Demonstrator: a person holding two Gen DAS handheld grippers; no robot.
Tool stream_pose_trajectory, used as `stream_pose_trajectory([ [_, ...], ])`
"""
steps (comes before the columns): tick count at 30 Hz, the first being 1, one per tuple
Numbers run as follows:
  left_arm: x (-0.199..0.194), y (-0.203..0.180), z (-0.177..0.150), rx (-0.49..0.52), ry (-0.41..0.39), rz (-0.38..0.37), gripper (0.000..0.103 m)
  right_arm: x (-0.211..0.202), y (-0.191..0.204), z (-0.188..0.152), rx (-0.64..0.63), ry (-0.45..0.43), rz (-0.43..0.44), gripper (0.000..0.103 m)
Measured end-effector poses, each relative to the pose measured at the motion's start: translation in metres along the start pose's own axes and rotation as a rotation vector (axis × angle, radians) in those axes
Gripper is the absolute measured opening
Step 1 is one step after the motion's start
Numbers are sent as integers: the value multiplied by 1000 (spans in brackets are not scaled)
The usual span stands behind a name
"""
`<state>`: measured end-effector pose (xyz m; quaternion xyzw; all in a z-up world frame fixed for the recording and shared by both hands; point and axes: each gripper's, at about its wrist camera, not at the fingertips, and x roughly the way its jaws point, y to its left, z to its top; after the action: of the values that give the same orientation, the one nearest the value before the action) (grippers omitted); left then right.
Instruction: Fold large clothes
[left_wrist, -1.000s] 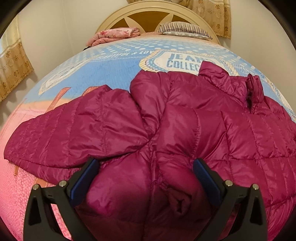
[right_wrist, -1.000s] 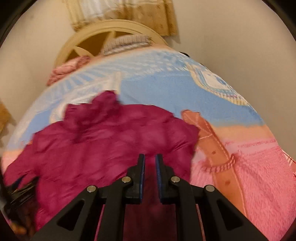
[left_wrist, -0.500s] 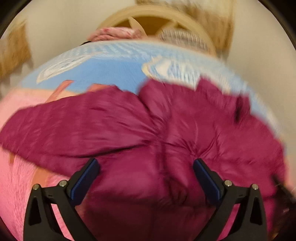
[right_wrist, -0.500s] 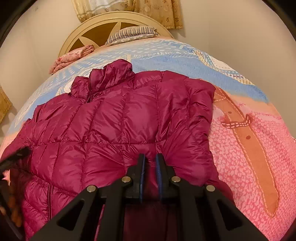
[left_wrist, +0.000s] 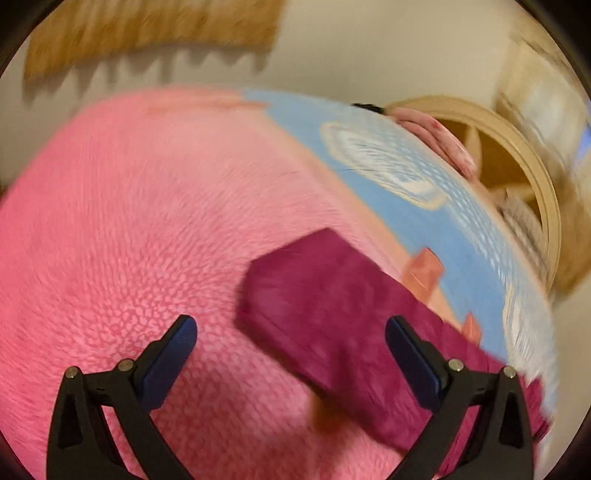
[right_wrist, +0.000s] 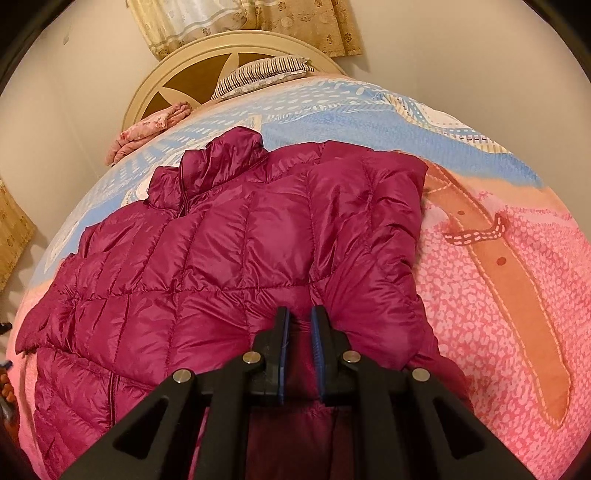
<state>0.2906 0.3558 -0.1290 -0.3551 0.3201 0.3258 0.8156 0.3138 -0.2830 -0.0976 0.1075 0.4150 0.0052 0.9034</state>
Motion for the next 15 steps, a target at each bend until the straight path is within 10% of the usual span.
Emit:
stream_pose_trajectory([
  [9, 30, -15, -3, 8, 21, 38, 91, 0, 2, 0, -11, 0, -14, 12],
  [15, 34, -19, 0, 59, 14, 27, 36, 0, 1, 0, -4, 0, -6, 12],
])
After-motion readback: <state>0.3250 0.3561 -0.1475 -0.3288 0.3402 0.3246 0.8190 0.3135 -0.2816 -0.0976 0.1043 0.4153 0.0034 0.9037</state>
